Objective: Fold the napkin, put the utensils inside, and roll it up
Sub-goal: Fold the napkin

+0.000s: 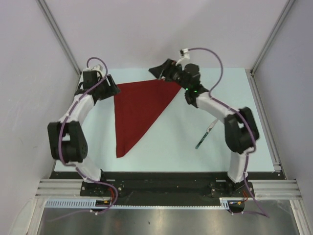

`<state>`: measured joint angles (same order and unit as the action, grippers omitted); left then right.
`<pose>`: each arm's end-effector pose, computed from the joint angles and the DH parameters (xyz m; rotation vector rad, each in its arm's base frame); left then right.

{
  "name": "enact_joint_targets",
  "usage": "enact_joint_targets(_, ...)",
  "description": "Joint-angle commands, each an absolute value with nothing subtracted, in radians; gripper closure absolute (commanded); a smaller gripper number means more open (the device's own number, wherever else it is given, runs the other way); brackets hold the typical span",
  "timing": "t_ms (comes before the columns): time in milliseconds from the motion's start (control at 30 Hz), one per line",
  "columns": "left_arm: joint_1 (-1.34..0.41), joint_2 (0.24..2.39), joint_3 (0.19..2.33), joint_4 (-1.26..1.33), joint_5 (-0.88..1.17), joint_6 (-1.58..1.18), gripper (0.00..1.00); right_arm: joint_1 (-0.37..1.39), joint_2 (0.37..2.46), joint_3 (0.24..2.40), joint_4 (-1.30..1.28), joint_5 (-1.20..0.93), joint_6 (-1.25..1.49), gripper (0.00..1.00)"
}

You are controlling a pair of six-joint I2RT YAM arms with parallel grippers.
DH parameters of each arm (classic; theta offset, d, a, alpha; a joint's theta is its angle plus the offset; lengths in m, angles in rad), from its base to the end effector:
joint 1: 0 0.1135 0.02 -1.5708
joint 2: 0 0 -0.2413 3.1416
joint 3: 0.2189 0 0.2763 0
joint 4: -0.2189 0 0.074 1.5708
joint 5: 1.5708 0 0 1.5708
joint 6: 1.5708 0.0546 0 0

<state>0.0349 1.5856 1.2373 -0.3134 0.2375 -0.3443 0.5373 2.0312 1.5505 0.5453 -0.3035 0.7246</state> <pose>0.3980 0.0010 0.2410 -0.2941 2.2264 -0.4331 0.4383 0.2801 0.2663 -0.1116 1.6375 1.2194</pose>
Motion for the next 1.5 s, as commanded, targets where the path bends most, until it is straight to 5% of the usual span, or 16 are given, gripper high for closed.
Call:
enact_joint_targets(0,0.022,1.761,1.396,-0.265,0.190,-0.368,0.32,0.515,1.754,1.371,0.415,-0.333,0.563,0.20)
enact_joint_targets(133,0.009,1.967,1.569,-0.275,0.127,-0.368,0.43,0.508,1.496,1.223,0.261,-0.307,0.500,0.20)
enact_joint_targets(467,-0.025,2.267,1.911,-0.371,0.043,-0.377,0.53,0.511,1.151,1.002,0.032,-0.203,0.500,0.20)
enact_joint_targets(1467,-0.003,2.490,2.189,-0.598,0.061,-0.440,0.57,0.506,1.045,0.930,-0.112,-0.152,0.537,0.19)
